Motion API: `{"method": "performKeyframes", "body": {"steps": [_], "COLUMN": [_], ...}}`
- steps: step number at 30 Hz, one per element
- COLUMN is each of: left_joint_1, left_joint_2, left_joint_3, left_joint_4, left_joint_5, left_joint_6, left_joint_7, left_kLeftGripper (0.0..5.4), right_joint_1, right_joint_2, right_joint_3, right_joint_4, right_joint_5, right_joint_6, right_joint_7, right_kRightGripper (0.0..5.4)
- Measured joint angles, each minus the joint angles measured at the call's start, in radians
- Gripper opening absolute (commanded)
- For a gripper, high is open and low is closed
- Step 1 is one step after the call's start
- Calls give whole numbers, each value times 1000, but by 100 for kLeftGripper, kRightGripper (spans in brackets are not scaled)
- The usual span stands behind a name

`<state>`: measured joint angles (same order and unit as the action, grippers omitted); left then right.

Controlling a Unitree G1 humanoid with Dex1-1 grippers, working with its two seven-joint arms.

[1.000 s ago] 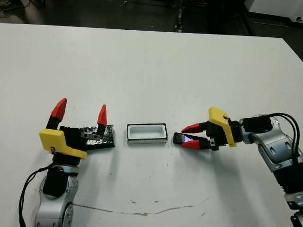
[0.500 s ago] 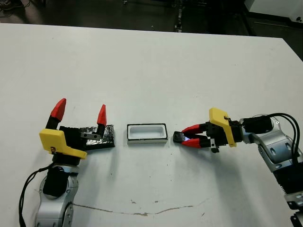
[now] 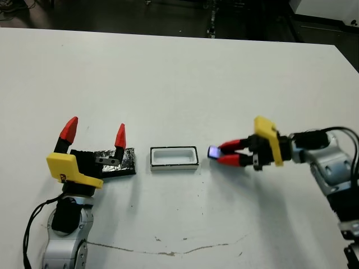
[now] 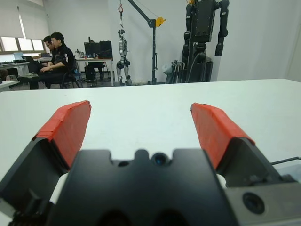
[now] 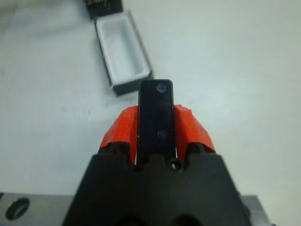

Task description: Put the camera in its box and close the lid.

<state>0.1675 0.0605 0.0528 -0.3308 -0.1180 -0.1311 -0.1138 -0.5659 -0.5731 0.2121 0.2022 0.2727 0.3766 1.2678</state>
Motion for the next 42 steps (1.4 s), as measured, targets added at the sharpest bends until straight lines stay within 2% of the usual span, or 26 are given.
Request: {"method": "performKeyframes", "body": {"steps": [5, 11, 22, 36, 42], "left_joint_1": [3, 7, 7, 7, 7], "left_joint_2": [-2, -3, -4, -4, -4], "left_joint_3": [-1, -5, -7, -6, -6], "left_joint_4": [-2, -5, -5, -6, -7], "left_joint_5": [3, 8, 7, 2, 4], "left_joint_6": [2, 3, 4, 4, 5], "left_joint_7": [2, 8, 10, 10, 10], "left_kLeftGripper": [540, 540, 540, 540, 540], "right_joint_1": [-98, -175, -233, -262, -277], "right_joint_2": [9, 39, 127, 245, 276], "right_joint_3": [-3, 25, 108, 130, 140], "right_joint_4": [50, 104, 158, 225, 238], "right_joint_5": [30, 18, -3, -51, -77], "right_joint_6": [44, 24, 81, -36, -46], "right_joint_7": [38, 69, 115, 124, 121], "right_kRightGripper": [167, 167, 167, 167, 167]}}
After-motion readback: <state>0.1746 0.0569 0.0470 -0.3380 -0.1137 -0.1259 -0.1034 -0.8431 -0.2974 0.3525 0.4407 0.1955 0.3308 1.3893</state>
